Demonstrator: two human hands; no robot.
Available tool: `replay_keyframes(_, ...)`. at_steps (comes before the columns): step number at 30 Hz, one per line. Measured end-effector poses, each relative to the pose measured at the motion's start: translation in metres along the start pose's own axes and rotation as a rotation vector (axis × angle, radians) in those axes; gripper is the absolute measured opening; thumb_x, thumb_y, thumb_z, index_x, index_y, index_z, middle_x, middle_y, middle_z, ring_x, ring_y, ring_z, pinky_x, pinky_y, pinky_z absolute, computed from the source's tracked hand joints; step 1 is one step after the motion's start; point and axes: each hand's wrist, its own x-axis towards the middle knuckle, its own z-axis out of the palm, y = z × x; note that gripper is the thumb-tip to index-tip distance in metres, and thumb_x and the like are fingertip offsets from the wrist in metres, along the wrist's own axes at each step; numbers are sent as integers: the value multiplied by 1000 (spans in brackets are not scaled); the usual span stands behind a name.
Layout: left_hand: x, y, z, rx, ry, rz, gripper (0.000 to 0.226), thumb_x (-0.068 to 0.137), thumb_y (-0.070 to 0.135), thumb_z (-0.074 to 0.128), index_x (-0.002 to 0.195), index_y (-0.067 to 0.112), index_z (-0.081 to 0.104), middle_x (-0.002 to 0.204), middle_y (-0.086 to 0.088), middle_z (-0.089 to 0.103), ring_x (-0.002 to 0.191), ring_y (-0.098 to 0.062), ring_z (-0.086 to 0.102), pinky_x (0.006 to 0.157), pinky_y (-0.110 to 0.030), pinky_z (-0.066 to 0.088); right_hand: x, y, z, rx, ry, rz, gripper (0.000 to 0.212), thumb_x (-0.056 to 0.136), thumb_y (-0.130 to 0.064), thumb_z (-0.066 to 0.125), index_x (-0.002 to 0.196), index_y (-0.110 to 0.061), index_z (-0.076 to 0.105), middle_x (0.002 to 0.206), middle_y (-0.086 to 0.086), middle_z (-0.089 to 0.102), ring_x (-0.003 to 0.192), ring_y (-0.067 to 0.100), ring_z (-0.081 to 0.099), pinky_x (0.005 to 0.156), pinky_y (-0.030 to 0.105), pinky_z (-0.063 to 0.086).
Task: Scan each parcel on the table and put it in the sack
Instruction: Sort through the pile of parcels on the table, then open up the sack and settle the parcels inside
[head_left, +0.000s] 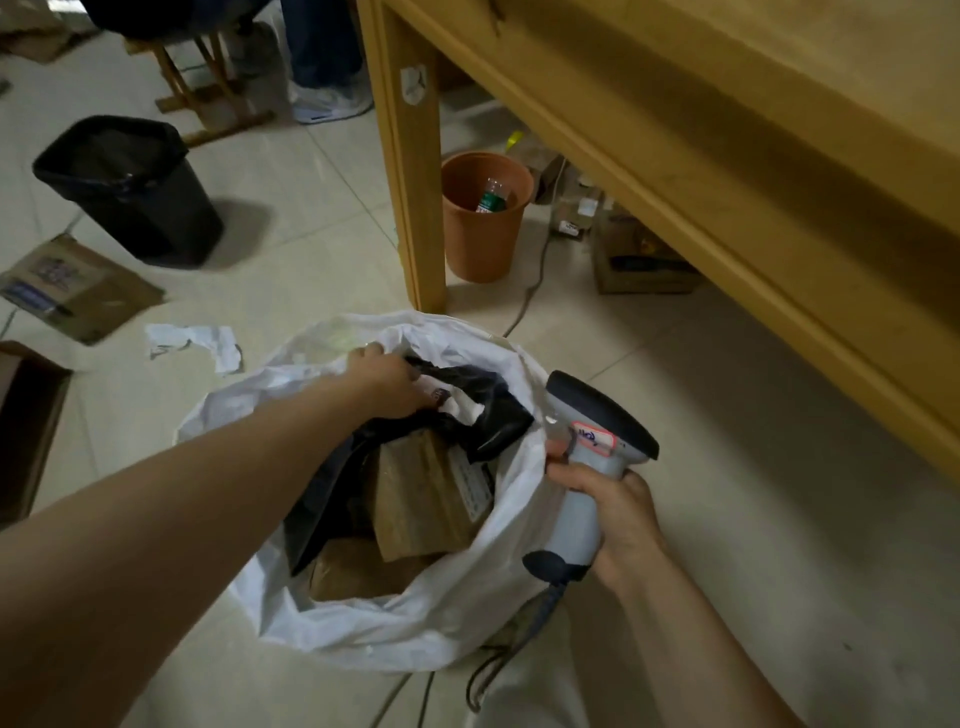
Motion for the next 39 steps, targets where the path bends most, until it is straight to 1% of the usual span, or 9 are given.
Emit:
replay_keyframes(3, -10, 10, 6, -167, -131, 218, 63, 91, 60, 50, 147, 35, 36, 159, 1, 21, 146, -24, 18, 118, -35, 12, 17, 3, -19, 51, 118, -30, 21, 71, 5, 71, 82, -13, 70, 85, 6, 69, 78, 24, 62, 65, 33, 50)
replay_keyframes(7, -30, 13, 34, 358, -184, 285, 103, 65, 81, 60, 150, 46, 13, 161, -3, 3, 147, -31, 6, 115, -63, 10, 36, 17, -37, 152, 2, 62, 25, 75, 4, 64, 91, -14, 71, 96, 10, 68, 90, 29, 62, 86, 45, 51)
replay_keyframes(15, -26, 3, 32, 403, -335, 348, 107, 73, 59, 73, 152, 43, 3, 161, -7, -7, 148, -32, 6, 117, -46, 23, 42, 47, -30, 180, -137, 260, 40, 67, -4, 68, 107, -9, 70, 91, 14, 72, 82, 30, 64, 74, 39, 53)
replay_keyframes(17, -28, -2, 28, 418, -332, 381, 97, 79, 48, 74, 152, 41, 11, 161, -5, 1, 146, -29, 17, 113, -39, 32, 38, 50, -28, 127, -105, 265, 23, 74, -2, 69, 95, -9, 70, 85, 12, 71, 81, 29, 63, 74, 40, 53)
replay_keyframes(21, -28, -1, 33, 429, -286, 421, 79, 79, 51, 72, 146, 36, 34, 153, -2, 29, 134, -26, 39, 104, -35, 40, 11, 36, -25, 38, 20, 177, 51, 61, -2, 81, 109, -4, 64, 100, 17, 67, 88, 34, 64, 72, 43, 55)
replay_keyframes(25, -32, 23, 51, 415, -203, 451, 63, 83, 52, 67, 137, 27, 46, 134, 0, 50, 117, -26, 52, 93, -33, 45, -35, -19, -19, 53, 1, -90, 39, 65, 6, 74, 101, -7, 66, 90, 6, 71, 83, 26, 67, 61, 31, 52)
replay_keyframes(31, -59, 24, 37, -82, -270, 500, 45, 89, 17, 64, 134, 21, 56, 135, 2, 55, 120, -19, 52, 100, -26, 41, -82, -81, 8, -104, -101, -278, 21, 68, -1, 75, 83, -15, 68, 86, 2, 71, 88, 26, 67, 70, 36, 54)
replay_keyframes(36, -66, -87, 38, -591, 302, -89, 17, 87, 11, 61, 96, 10, 75, 95, -3, 70, 93, -21, 64, 81, -29, 49, -93, -56, 25, -466, -77, -147, 50, 50, -21, 88, 94, -11, 66, 89, 6, 69, 85, 25, 66, 77, 40, 56)
replay_keyframes(39, -59, -147, 98, -717, 362, -529, 38, 87, 31, 62, 113, 4, 58, 111, -16, 63, 103, -35, 59, 83, -35, 47, -92, -34, 39, -660, -66, -112, 45, 57, -7, 89, 93, -8, 61, 87, 5, 65, 78, 20, 62, 71, 33, 51)
